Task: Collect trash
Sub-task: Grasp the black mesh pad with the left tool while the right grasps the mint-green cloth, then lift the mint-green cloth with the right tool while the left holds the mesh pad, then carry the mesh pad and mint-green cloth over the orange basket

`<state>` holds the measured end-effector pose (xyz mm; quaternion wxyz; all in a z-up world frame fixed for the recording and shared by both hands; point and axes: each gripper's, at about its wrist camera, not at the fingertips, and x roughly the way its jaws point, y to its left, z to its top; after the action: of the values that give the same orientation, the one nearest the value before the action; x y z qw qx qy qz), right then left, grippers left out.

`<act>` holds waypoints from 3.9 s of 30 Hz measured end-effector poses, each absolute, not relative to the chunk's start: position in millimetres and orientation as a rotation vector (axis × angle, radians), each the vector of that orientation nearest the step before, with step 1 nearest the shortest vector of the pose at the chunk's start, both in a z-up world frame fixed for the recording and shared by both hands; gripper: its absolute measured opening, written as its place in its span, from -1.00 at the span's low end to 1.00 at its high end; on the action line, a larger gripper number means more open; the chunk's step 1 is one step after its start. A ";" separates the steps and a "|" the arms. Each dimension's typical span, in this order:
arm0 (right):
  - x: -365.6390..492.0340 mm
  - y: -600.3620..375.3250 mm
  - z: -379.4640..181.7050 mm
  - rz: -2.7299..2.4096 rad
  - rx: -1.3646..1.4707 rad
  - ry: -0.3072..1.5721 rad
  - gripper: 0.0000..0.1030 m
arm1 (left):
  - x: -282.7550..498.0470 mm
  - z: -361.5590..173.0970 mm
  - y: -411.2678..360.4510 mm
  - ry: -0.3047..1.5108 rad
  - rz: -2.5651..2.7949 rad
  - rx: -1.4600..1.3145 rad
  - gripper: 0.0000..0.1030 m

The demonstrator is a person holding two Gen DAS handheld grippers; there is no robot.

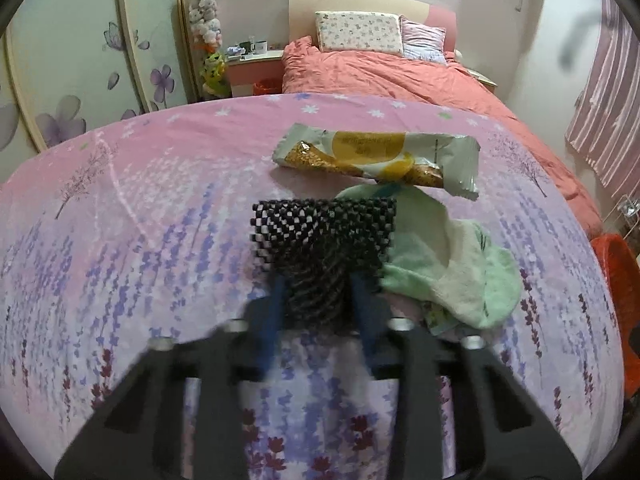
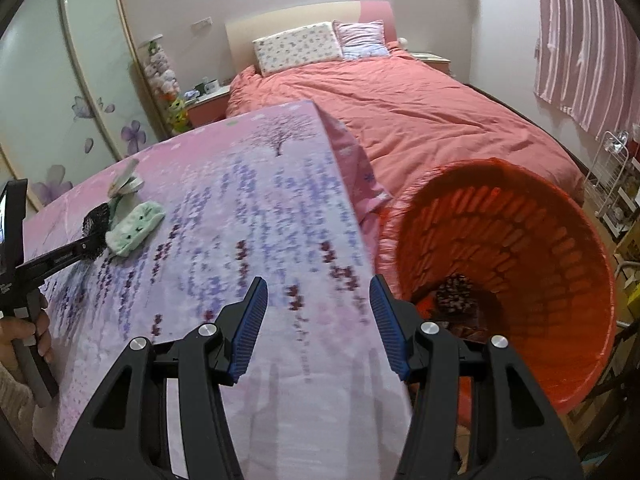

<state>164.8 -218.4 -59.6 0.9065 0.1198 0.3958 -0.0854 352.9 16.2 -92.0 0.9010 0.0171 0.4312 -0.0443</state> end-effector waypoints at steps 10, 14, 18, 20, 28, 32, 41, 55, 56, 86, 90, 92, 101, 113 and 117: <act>196.1 -154.7 -61.1 -0.039 0.204 0.831 0.04 | 335.5 -89.4 78.2 0.891 0.052 0.051 -0.54; 217.3 -125.2 -60.5 0.022 0.186 0.825 -0.13 | 334.4 -90.0 82.5 0.897 0.049 0.021 -0.49; 245.7 -96.5 -63.1 0.065 0.185 0.834 -0.25 | 329.1 -91.4 88.5 0.901 0.038 -0.003 -0.47; 260.7 -88.1 -67.0 0.061 0.195 0.850 -0.25 | 329.1 -91.7 91.4 0.902 0.037 -0.019 -0.44; 279.8 -84.9 -80.4 0.037 0.240 0.896 -0.93 | 330.5 -92.1 94.3 0.904 0.039 -0.021 -0.41; 252.5 -96.8 -71.7 0.008 0.223 0.850 -0.93 | 330.1 -92.4 95.8 0.904 0.039 -0.023 -0.41; 203.3 -147.0 -61.5 -0.177 0.202 0.821 -0.88 | 329.9 -92.7 96.5 0.904 0.040 -0.021 -0.41; 242.5 -125.3 -87.4 -0.180 0.287 0.934 0.76 | 330.1 -92.9 95.9 0.904 0.040 -0.022 -0.41; 245.0 -118.6 -88.4 -0.170 0.274 0.935 0.78 | 330.1 -92.9 95.8 0.904 0.041 -0.022 -0.41; 233.7 -100.1 -83.2 -0.111 0.112 0.901 -0.66 | 313.3 -89.3 87.8 0.889 -0.030 -0.007 0.15; 234.0 -106.4 -84.0 -0.100 0.131 0.901 -0.63 | 327.5 -85.0 84.8 0.881 -0.017 -0.007 0.30; 234.3 -109.6 -84.6 -0.098 0.140 0.902 -0.59 | 337.6 -88.0 78.5 0.893 -0.011 0.009 0.34; 224.5 -116.6 -85.2 -0.059 0.163 0.898 -0.51 | 351.0 -94.5 73.9 0.908 0.015 0.032 -0.12; 189.5 -137.9 -64.9 -0.064 0.212 0.837 -0.75 | 322.0 -78.4 84.2 0.858 -0.037 -0.020 -0.81; 170.7 -152.6 -37.8 -0.084 0.228 0.772 -0.75 | 306.2 -56.4 78.6 0.813 -0.052 -0.016 -0.81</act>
<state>170.7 -152.6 -37.8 0.9193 0.1111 0.3754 -0.0410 306.2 78.6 -56.4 0.9182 -0.0077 0.3953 -0.0255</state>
